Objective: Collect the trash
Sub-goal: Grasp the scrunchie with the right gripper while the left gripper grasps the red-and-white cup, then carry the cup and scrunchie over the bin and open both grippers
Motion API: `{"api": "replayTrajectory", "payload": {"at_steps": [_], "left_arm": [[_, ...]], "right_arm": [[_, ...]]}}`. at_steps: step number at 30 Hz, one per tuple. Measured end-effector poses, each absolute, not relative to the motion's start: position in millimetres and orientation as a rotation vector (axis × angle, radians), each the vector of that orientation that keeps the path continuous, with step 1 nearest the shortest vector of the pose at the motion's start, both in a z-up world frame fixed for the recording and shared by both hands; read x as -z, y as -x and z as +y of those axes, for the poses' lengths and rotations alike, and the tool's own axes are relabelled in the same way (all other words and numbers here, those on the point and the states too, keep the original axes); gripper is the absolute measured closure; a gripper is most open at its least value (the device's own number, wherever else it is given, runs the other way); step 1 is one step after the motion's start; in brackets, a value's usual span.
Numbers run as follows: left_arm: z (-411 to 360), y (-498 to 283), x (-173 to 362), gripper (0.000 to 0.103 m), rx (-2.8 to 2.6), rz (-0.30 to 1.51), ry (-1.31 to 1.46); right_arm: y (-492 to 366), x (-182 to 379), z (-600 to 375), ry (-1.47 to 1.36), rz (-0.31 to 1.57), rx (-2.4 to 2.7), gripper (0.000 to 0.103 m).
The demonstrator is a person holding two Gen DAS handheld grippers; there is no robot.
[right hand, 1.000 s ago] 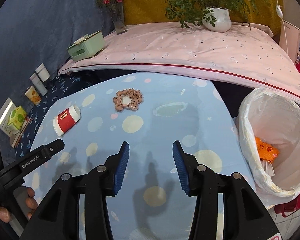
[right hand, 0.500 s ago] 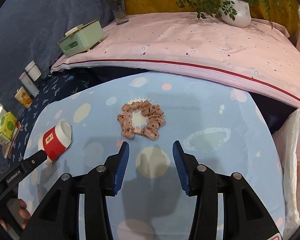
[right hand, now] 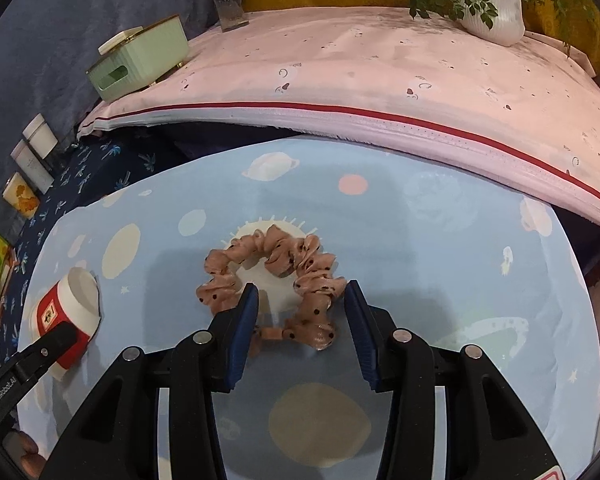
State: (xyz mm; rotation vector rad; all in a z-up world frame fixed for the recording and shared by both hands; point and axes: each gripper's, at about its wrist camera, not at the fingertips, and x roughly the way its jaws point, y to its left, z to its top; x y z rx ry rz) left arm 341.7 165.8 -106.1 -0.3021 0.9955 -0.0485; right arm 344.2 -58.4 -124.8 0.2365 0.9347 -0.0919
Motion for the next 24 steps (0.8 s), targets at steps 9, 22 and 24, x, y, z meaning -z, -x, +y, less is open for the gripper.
{"api": "replayTrajectory", "payload": {"at_steps": [9,22,24], "left_arm": [[146,-331,106,0.098,0.090,1.002,0.284],[108,-284,84,0.100,0.150,0.994,0.251],[99,-274,79,0.100,0.164,0.991,0.242]], "right_arm": [[-331,127,-65,-0.211,0.922,0.120,0.090],[-271,119,-79,-0.282,0.942,0.098,0.091],[-260,116,-82,-0.290,0.938,0.098,0.091]]}}
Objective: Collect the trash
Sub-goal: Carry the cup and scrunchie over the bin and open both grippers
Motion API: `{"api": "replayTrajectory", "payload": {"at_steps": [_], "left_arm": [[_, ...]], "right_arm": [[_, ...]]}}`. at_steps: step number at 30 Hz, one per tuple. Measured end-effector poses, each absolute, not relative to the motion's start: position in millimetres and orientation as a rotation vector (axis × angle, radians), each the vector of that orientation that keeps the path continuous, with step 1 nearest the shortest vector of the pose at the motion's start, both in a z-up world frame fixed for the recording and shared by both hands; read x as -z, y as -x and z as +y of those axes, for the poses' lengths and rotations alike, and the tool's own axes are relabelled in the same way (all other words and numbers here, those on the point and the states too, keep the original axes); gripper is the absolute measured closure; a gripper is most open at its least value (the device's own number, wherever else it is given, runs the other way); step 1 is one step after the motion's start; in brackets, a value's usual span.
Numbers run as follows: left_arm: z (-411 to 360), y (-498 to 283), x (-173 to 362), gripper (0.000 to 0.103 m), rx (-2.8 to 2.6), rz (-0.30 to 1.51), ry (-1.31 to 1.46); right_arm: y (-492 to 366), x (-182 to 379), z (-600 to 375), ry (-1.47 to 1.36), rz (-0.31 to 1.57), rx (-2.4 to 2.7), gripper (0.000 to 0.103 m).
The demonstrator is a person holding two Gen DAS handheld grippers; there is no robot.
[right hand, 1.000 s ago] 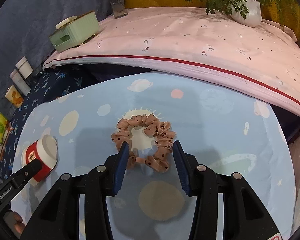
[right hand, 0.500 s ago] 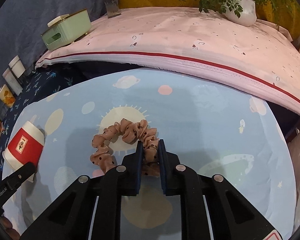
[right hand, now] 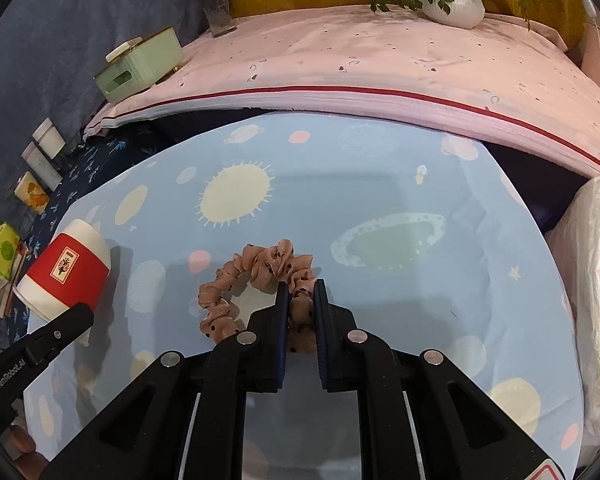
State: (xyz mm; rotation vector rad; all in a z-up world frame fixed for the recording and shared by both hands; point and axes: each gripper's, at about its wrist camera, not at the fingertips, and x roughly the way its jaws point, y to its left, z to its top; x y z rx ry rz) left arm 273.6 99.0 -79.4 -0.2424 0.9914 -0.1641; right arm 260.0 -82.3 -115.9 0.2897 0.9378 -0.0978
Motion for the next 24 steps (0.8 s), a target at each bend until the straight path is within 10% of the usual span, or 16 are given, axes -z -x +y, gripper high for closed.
{"api": "replayTrajectory", "payload": {"at_steps": [24], "left_arm": [[-31,-171,20,0.100,0.372,0.915,0.101]], "right_arm": [[-141,44,-166,-0.375,0.770,0.155,0.091]]}}
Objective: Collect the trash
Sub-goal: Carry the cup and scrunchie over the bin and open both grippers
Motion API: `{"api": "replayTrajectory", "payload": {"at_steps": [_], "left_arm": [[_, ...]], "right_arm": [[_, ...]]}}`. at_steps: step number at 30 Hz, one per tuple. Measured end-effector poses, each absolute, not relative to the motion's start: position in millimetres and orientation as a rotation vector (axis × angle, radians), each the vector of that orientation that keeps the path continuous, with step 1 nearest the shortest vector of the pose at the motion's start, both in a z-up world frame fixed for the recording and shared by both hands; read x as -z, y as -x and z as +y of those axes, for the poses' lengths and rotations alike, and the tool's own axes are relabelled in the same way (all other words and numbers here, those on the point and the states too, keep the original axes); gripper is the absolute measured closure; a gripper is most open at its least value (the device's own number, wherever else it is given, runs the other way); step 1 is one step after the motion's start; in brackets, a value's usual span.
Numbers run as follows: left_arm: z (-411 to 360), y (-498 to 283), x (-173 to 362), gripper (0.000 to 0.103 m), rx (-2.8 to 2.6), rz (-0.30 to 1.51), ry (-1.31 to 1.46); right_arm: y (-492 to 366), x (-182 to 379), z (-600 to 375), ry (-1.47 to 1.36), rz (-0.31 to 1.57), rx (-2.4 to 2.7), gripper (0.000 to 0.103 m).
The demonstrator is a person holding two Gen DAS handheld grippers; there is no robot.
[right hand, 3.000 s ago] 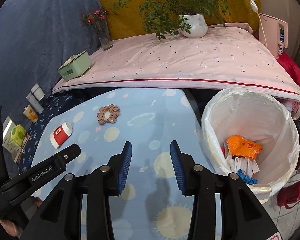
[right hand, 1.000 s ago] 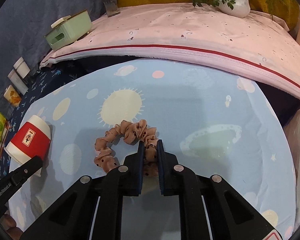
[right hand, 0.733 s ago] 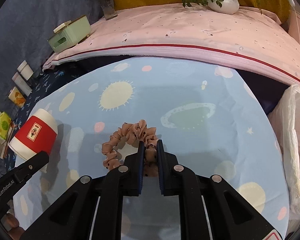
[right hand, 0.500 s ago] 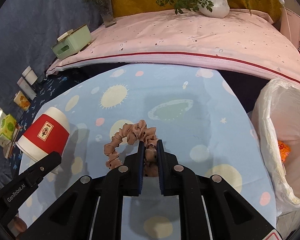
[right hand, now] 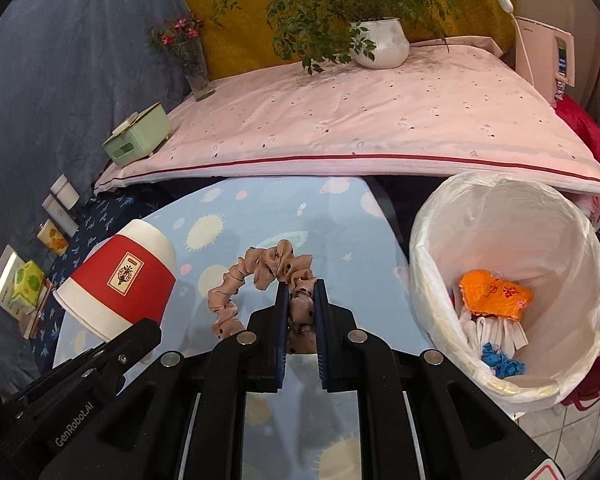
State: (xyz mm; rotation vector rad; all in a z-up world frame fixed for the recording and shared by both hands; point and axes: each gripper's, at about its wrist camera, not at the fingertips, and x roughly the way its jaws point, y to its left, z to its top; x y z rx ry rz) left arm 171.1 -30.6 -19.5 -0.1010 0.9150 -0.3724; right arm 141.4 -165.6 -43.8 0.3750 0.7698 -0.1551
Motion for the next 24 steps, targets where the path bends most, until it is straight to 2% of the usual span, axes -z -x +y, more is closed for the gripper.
{"api": "replayTrajectory", "payload": {"at_steps": [24], "left_arm": [[-150,-121,7,0.100,0.573,0.901,-0.068]], "right_arm": [[-72,41,-283,-0.494,0.691,0.326,0.091]]}}
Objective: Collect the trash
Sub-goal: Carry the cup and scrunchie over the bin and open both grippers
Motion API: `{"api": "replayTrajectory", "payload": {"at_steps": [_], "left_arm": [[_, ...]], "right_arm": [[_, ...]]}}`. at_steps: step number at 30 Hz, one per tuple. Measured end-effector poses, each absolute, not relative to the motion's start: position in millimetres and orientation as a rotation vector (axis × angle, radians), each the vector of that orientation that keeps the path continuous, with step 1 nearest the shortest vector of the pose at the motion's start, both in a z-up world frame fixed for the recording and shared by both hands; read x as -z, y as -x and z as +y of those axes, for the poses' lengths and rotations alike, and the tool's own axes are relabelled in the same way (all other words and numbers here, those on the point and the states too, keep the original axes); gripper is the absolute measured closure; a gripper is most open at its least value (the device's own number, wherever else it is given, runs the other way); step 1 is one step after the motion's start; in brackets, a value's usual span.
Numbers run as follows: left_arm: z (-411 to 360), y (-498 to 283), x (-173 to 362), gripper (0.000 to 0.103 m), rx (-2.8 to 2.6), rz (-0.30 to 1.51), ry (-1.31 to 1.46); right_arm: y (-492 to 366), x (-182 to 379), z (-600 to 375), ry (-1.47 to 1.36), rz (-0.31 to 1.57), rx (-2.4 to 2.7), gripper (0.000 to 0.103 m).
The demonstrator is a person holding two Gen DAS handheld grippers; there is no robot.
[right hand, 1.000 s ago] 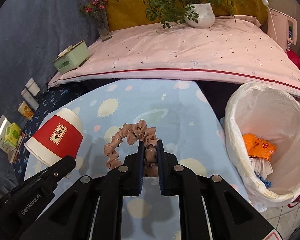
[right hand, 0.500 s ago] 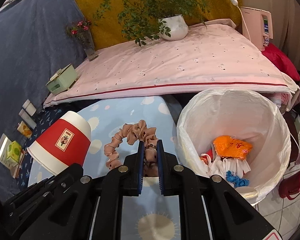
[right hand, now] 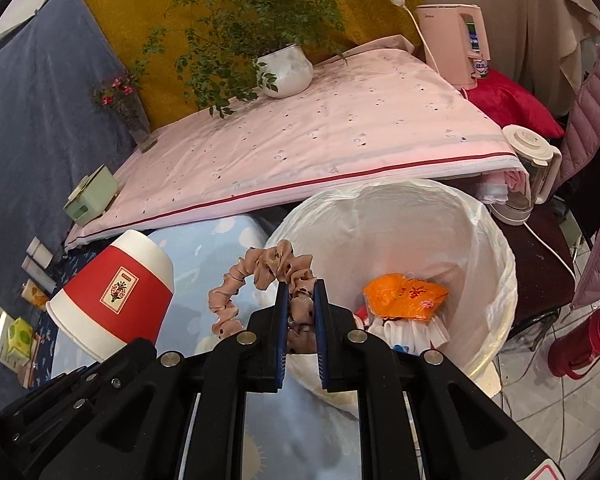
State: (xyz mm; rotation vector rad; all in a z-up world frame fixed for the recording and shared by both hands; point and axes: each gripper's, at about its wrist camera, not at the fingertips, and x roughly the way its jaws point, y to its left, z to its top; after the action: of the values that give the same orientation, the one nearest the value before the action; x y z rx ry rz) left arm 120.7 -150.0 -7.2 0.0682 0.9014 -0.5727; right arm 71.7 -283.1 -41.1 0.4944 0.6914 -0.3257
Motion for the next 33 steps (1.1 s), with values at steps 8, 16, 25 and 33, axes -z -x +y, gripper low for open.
{"api": "replayTrajectory", "payload": {"at_steps": [8,16,25,33], "left_arm": [[-190,-115,14,0.100,0.629,0.915,-0.123],[-221,-119,24,0.100,0.678,0.945,-0.155],[-233,-133,33,0.090,0.717,0.980,-0.128],[-220,-148,31,0.055,0.638,0.961,-0.104]], "right_arm": [[-59,45,-314,-0.495,0.687,0.376,0.091],[-57,55,-345,-0.512,0.700,0.414,0.091],[-63,65,-364,-0.522,0.717,0.429,0.088],[-74,69,-364,-0.504,0.733,0.426,0.080]]}}
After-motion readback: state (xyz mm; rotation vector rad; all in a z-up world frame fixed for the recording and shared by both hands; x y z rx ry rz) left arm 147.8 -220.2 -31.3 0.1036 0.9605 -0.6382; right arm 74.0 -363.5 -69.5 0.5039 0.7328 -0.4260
